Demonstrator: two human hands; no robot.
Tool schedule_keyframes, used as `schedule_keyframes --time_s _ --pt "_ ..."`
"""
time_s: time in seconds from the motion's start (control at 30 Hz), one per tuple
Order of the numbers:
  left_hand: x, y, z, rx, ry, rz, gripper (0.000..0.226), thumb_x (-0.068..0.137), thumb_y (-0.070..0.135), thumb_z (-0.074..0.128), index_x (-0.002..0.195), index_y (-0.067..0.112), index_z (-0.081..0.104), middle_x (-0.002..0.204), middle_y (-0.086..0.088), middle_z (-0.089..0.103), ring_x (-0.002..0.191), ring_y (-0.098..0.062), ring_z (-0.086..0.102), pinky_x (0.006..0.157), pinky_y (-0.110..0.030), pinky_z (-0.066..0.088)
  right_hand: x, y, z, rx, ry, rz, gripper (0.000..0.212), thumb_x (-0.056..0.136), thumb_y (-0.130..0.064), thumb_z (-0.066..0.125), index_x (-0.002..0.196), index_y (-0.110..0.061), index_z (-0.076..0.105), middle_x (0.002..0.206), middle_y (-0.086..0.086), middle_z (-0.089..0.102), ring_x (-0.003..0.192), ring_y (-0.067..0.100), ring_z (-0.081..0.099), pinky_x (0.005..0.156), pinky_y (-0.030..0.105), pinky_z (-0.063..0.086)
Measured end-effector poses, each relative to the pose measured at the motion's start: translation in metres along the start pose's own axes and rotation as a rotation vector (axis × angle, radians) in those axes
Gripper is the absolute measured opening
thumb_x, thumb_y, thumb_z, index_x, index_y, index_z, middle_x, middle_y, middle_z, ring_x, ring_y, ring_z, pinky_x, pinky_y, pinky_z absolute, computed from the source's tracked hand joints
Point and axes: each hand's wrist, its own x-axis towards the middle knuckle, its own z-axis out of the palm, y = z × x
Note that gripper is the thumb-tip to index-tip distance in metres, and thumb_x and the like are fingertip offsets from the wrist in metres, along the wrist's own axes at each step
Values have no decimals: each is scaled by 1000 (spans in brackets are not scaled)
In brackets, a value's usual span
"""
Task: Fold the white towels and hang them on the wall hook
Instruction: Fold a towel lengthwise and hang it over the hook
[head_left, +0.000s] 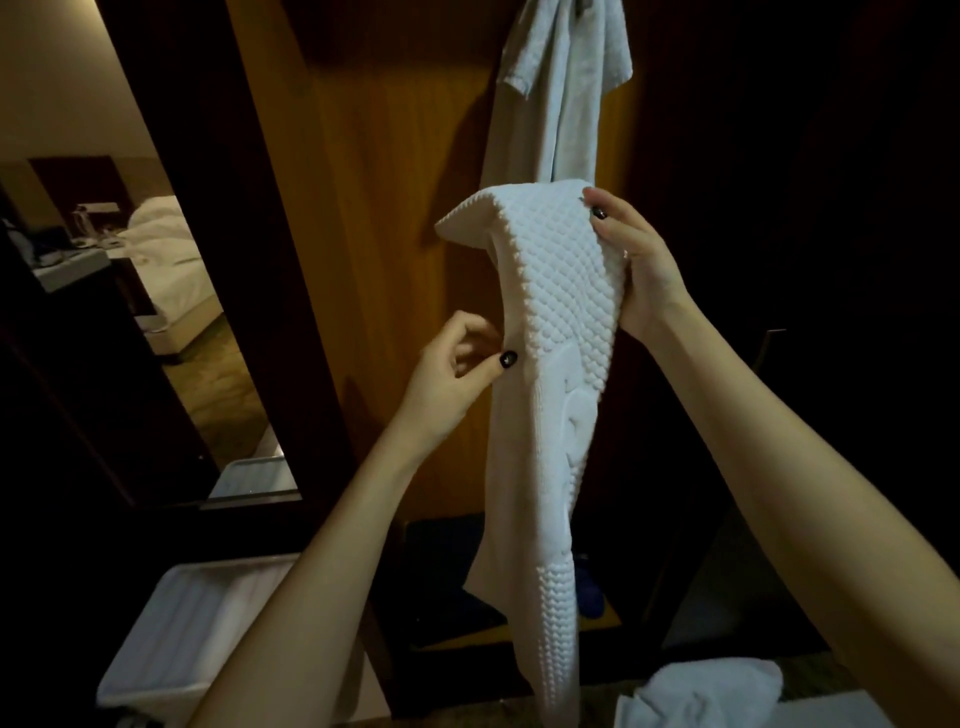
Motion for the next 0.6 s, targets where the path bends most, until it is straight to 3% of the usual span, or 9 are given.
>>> schedule_keyframes --time_s 0.07,0.17,0.37,0.47,0.6 --pt "0 3 1 -50 56 25 25 87 5 65 92 26 53 89 24 60 83 10 56 73 -8 42 0 1 0 11 6 -2 22 92 -7 54 108 -18 64 90 -2 76 82 14 71 66 25 57" --pt "1 9 5 -33 34 96 17 85 7 64 84 23 57 81 20 61 80 6 56 73 -10 42 0 1 0 30 6 3 23 90 -8 55 108 -19 65 92 -2 75 82 13 71 66 26 57" --pt "5 11 9 -47 -3 14 17 89 14 63 93 27 53 91 19 58 87 0 56 73 -17 44 1 -2 -1 44 9 0 25 90 -9 56 109 -22 66 104 -2 73 92 15 71 71 27 56" --pt "6 13 11 -35 -53 63 7 92 13 59 90 19 58 84 17 60 81 2 55 68 -15 45 1 -2 -2 47 -8 8 28 89 -10 57 110 -26 67 111 -4 71 99 16 70 75 28 56" --pt "4 11 14 5 -11 44 12 95 14 56 87 19 63 80 14 62 75 -1 55 64 -20 45 2 -5 3 46 3 -8 29 90 -7 57 110 -26 67 110 -8 70 98 12 70 74 26 56"
